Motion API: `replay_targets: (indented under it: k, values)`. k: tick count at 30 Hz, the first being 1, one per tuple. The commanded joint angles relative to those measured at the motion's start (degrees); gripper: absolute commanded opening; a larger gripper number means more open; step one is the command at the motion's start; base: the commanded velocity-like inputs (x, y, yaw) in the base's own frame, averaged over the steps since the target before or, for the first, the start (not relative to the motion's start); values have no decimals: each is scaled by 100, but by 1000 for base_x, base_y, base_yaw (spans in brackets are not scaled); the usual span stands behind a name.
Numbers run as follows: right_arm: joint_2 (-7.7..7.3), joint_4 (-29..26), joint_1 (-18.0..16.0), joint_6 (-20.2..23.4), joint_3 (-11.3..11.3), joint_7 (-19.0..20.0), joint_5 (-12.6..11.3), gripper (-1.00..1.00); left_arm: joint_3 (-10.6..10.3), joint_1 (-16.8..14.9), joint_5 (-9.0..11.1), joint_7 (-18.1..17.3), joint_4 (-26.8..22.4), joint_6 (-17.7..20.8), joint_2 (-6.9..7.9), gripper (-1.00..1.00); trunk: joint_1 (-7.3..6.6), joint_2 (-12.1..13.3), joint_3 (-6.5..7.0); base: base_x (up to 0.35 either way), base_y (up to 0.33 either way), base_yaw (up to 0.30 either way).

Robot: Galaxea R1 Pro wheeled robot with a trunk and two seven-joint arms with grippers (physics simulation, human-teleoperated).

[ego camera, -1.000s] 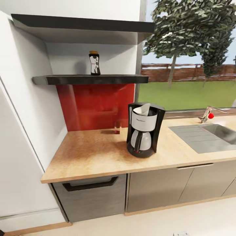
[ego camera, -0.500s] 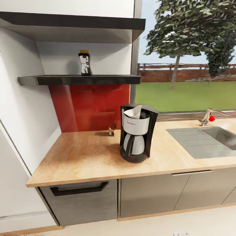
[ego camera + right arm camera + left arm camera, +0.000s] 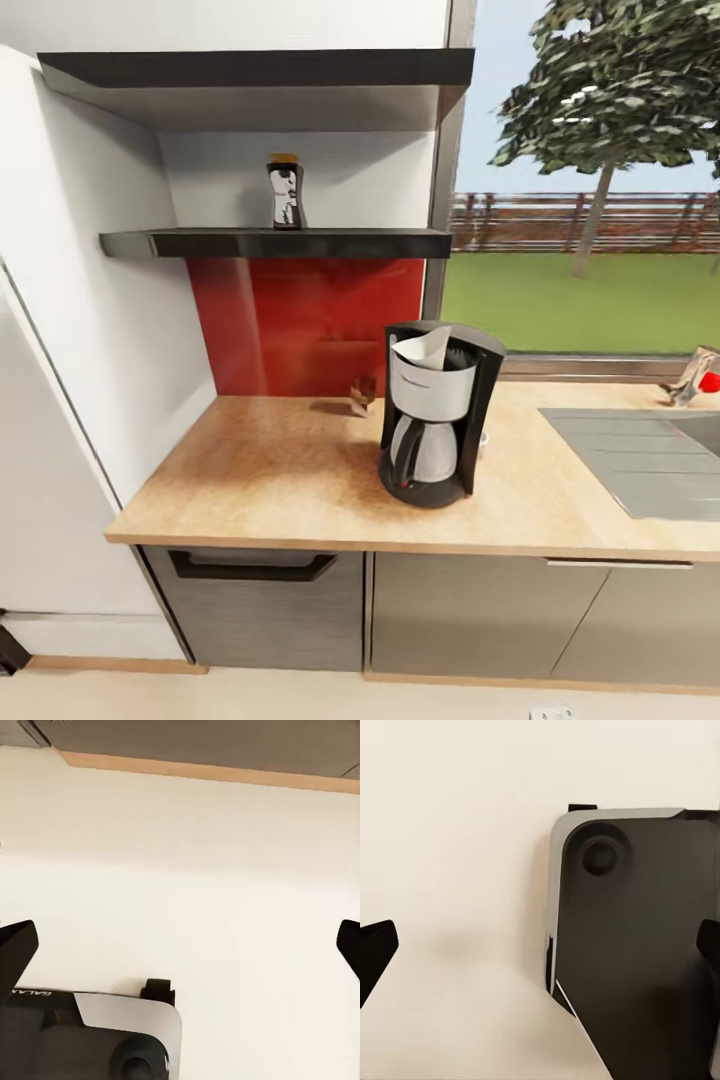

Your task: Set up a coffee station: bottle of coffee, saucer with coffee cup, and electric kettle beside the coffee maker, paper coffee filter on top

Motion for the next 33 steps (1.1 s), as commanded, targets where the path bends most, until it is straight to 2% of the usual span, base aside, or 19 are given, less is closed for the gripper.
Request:
replay_targets:
  k: [1, 10, 11, 14, 16, 17, 19, 20, 21, 23, 24, 25, 27, 28, 31, 33]
  values:
    - [-3, 5, -4, -20, 45, 23, -60, 100, 1, -6, 21, 5, 7, -49, -2, 100, 3, -12, -13, 2, -56, 279]
    - [-3, 12, -4, -20, 45, 19, -49, 100, -46, -6, -49, -3, -2, -261, 10, 100, 3, -12, -13, 0, -17, 278]
    - [-3, 20, -2, -12, 50, 26, -32, 100, -56, -8, -55, -10, -632, -447, 9, 100, 3, -12, -13, 0, 0, 43]
    - [-3, 24, 48, -11, 53, 33, -27, 100, -66, -7, -55, -54, -1357, -556, -4, 100, 3, -12, -13, 0, 0, 19]
    - [-7, 23, 116, -11, 56, 38, -24, 100, -68, -6, -51, -76, -1905, -575, -16, 100, 3, -12, -13, 0, 0, 6]
    - [-10, 22, 154, -9, 61, 41, -22, 100, -69, -8, -47, -100, -2716, -548, -33, 100, 3, -12, -13, 0, 0, 1]
    - [-9, 22, 164, -5, 62, 42, -22, 100, -70, -39, -41, -120, -3426, -474, -40, 100, 3, -12, -13, 0, 0, 0]
    - [-8, 22, 167, -3, 62, 42, -23, 100, -70, -55, -39, -123, -3604, -426, -41, 100, 3, -12, -13, 0, 0, 0]
    - [-6, 24, 171, 1, 62, 42, -24, 100, -70, -93, -37, -130, -3949, -277, -45, 100, 3, -12, -13, 0, 0, 0]
    - [-4, 23, 176, 8, 63, 42, -25, 100, -90, -311, -32, -173, -4922, 560, -55, 100, 3, -12, -13, 0, 0, 0]
    - [-3, 22, 175, 13, 63, 47, -25, 100, -160, -585, -14, -308, -5587, 1173, -60, 100, 3, -12, -13, 0, 0, 0]
    - [-3, 24, 176, 17, 63, 47, -25, 100, -220, -1018, 5, -470, -6033, 1748, -61, 100, 3, -12, -13, 0, 0, 0]
    - [-9, 27, 199, 24, 59, 45, -27, 100, -234, -1288, 14, -557, -6185, 2065, -62, 100, 3, -12, -13, 0, 0, 0]
    - [-13, 29, 327, 28, 58, 43, -30, 100, -244, -1610, 18, -690, -6302, 2407, -69, 100, 3, -12, -13, 0, 0, 0]
    - [3, 30, 701, 22, 62, 41, -27, 100, -246, -2336, 19, -996, -6420, 3045, -152, 100, 3, -12, -13, 0, 0, 0]
    - [17, 31, 918, 17, 62, 35, -26, 100, -246, -2660, 20, -1100, -6468, 3333, -212, 100, 3, -12, -13, 0, 0, 0]
